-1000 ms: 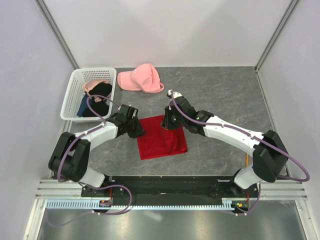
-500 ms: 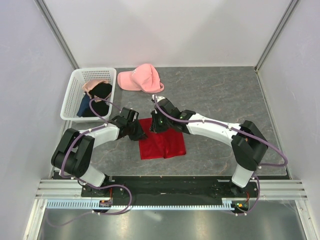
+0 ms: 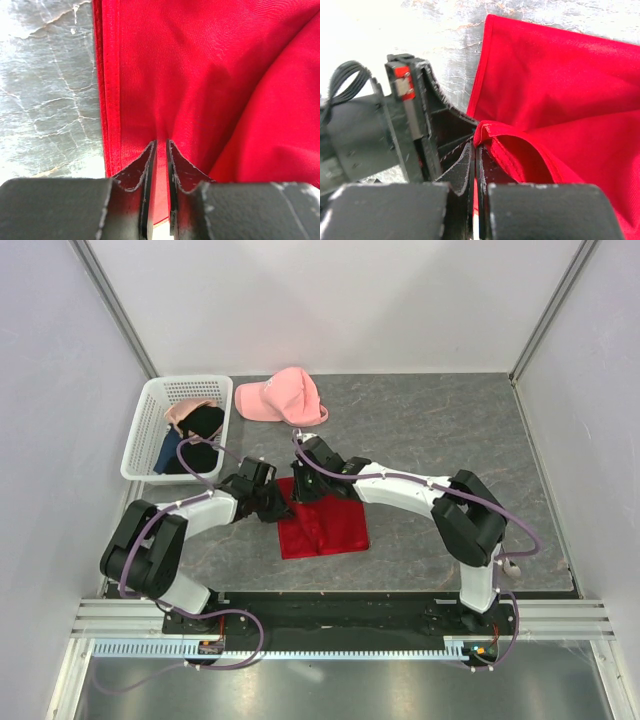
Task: Fold the napkin into a case and place the utensils inside
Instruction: Fold the rectangle-folded napkin at the center of the board.
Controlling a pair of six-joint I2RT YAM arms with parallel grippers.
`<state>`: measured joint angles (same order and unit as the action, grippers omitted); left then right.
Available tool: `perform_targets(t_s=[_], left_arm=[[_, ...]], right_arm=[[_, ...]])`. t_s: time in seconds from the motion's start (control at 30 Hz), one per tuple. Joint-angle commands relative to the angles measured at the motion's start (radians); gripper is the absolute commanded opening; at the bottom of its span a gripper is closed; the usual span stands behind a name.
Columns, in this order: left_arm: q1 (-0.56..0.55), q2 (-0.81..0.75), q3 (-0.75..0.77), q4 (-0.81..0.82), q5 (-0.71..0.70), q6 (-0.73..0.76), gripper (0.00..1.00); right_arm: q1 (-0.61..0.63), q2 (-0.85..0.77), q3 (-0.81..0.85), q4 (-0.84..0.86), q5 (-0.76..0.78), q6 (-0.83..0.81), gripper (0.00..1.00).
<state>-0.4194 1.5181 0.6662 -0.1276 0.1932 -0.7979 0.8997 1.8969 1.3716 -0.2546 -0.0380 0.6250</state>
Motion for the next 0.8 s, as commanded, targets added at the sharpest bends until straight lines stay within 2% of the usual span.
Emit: perform_targets(t_s=[0.0,0.13,0.17,0.2,0.23,0.3,0.33,0.4,0.43,0.53,0.67,0.77], left_arm=[[-0.002,-0.022,-0.033,-0.052,-0.041,0.022,0.2],[-0.001,-0.076,-0.022,-0.133,-0.086,0.0,0.21],[-0.002,-0.122,-0.02,-0.156,-0.1,-0.009,0.22],[-0.001,-0.149,-0.019,-0.177,-0.138,-0.026,0.25],[-0.001,-0.185,-0.019,-0.21,-0.159,-0.038,0.25],[0.001,-0.3,-0.023,-0.306,-0.254,-0.081,0.27],[0.004,-0.34,-0.031,-0.334,-0.277,-0.092,0.28],[0.014,-0.464,-0.048,-0.359,-0.301,-0.093,0.3],[0.017,-0.498,-0.063,-0.359,-0.296,-0.093,0.31],[0.022,-0.613,-0.073,-0.348,-0.287,-0.104,0.35],[0.025,-0.616,-0.033,-0.342,-0.273,-0.049,0.41],[0.037,-0.52,0.018,-0.337,-0.223,0.023,0.46]], right_arm=[[0.004,0.034,0.044,0.029,-0.008,0.001,0.0],[0.002,0.056,0.05,0.032,-0.022,-0.007,0.0],[0.002,0.059,0.052,0.031,-0.031,-0.008,0.04],[0.002,0.062,0.056,0.031,-0.043,-0.008,0.1],[0.001,0.071,0.069,0.031,-0.06,-0.01,0.22],[-0.002,0.091,0.096,0.025,-0.137,-0.013,0.29],[-0.005,0.103,0.124,0.014,-0.158,-0.016,0.36],[-0.005,0.114,0.147,0.017,-0.223,-0.03,0.44],[-0.004,0.14,0.183,0.018,-0.244,-0.036,0.52],[-0.022,0.204,0.28,-0.018,-0.358,-0.057,0.57],[-0.05,0.145,0.262,-0.037,-0.321,-0.088,0.62],[-0.087,0.047,0.181,-0.06,-0.28,-0.114,0.68]])
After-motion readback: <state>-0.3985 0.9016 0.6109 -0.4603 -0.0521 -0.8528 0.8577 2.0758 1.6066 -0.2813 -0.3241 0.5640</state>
